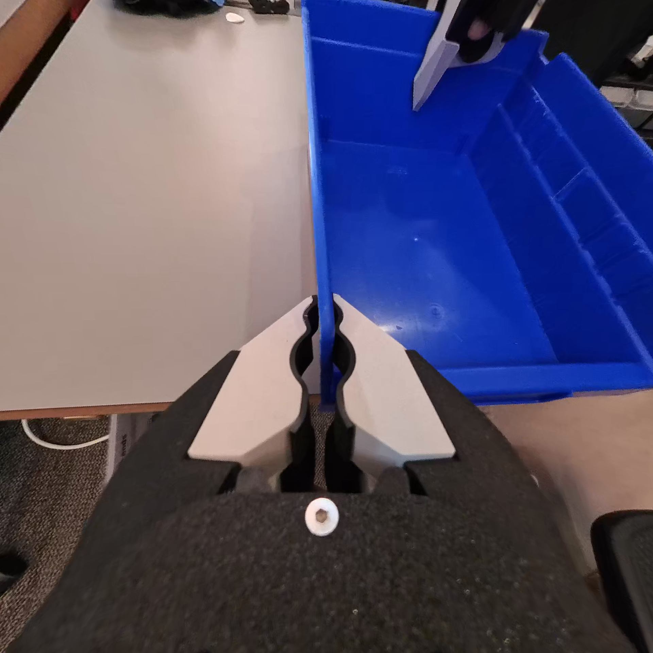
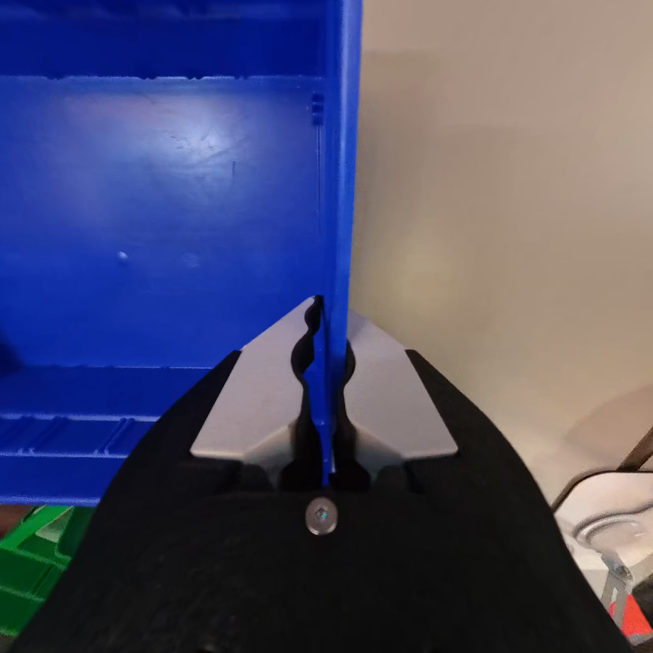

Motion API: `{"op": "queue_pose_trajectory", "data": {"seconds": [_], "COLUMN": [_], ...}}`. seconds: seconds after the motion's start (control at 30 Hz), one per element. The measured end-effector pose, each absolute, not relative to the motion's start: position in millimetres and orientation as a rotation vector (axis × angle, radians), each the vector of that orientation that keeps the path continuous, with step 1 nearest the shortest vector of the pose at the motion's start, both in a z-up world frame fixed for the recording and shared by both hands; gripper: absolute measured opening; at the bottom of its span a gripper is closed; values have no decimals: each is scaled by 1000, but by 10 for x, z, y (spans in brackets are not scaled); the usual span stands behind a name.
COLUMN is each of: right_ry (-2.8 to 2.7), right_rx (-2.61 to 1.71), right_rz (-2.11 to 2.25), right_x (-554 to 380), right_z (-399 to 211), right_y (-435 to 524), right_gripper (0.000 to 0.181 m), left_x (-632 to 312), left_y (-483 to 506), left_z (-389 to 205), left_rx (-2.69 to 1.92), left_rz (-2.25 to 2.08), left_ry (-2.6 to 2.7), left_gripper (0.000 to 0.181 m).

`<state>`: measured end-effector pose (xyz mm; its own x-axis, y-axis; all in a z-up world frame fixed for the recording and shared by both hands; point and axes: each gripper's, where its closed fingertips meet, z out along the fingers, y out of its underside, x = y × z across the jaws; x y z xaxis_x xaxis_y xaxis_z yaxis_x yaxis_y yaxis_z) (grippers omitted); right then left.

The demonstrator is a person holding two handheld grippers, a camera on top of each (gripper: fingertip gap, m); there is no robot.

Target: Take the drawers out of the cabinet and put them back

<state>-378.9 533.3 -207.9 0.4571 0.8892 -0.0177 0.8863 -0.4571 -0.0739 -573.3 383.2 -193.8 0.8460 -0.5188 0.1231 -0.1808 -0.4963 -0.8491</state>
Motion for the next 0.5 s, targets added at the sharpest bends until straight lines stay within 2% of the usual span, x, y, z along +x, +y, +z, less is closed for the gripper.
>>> {"op": "queue_pose_trajectory", "data": {"seconds": [0.13, 0.3, 0.5], "right_ry": [-1699, -1674, -1533], "right_rx": [-2553, -2431, -2401], "right_rz": [82, -46, -302], "right_x": [-3797, -3573, -2364], "right_z": [-1677, -584, 716], "right_y": [5305, 5246, 4671], "right_gripper": [2, 2, 3], "left_x": [-5773, -5584, -4609], "left_y": [3839, 3785, 3528], "left_z": [-1651, -779, 211], "left_rx": [-2036, -1894, -1701], "left_rz": [-430, -392, -449], "left_ry": [505, 524, 601], "left_gripper": [3, 2, 2]}}
